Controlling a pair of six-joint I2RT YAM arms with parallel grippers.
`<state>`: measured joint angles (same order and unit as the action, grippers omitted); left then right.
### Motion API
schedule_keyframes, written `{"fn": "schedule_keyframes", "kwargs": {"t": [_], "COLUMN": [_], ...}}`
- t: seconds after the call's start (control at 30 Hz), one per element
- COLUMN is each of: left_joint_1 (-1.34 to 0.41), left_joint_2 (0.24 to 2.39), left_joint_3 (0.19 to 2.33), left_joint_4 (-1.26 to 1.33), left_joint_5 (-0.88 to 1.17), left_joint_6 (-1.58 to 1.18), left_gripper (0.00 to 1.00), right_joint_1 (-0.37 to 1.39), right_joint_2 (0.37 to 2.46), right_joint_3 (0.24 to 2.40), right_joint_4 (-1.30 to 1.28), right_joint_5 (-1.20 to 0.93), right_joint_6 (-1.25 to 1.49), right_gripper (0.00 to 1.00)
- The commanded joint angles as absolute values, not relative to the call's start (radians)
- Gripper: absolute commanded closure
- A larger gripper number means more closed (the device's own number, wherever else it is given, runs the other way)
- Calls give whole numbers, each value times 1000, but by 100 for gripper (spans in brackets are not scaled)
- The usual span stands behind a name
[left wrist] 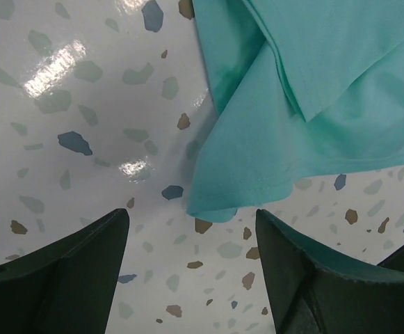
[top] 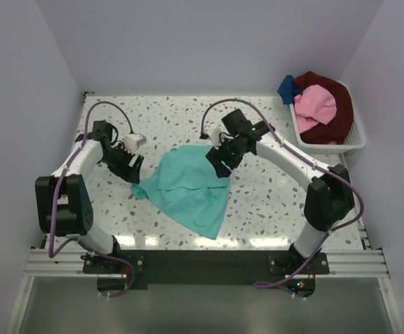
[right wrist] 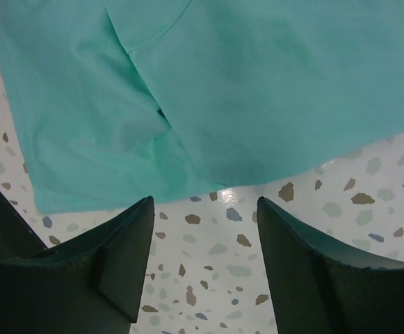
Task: Fold and stack the t-shirts
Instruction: Flatten the tshirt out
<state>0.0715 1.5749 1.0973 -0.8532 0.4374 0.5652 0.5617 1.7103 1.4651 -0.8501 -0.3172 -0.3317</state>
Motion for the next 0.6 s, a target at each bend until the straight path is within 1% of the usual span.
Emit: {"fn": "schedule_keyframes", "kwargs": {"t": [0.0,0.1,0.23,0.3,0.33,0.4,0.43,0.47,0.53,0.57], "left_joint_1": [61,55,19,9,-24,-40,-43,-43,-40,-37], "left_joint_2": [1630,1676,1709,1721,1726,1739,1746,1753,1759,1759], "left_joint_3": [1091,1097,1100,1094,1091,1086,1088,1092,1106,1112], "left_joint_4": [-877,-868,-841,-827,-824,-816,-816,-816,-819,-819], "left_joint_5": [397,397,390,393,390,390,399,400,385,374], "left_joint_6": [577,552,515,503,502,491,488,479,477,477], "left_gripper": [21,20,20,21,23,33,39,52,65,75], "right_joint_1": [649,701,721,724,724,723,724,723,724,721], "right_joint_2": [1759,1804,1856,1881,1888,1910,1916,1920,1919,1914], "right_joint_3": [1417,1394,1385,1379,1373,1364,1353,1348,1341,1339], "right_joint_4": [-747,-694,-646,-623,-618,-601,-598,-592,-600,-603], "right_joint_5": [-172,-94,-15,24,43,86,98,110,129,138], "right_joint_6": [-380,-394,-394,-402,-405,-419,-423,-432,-439,-442], "right_gripper": [36,33,33,34,35,38,44,48,60,76]}}
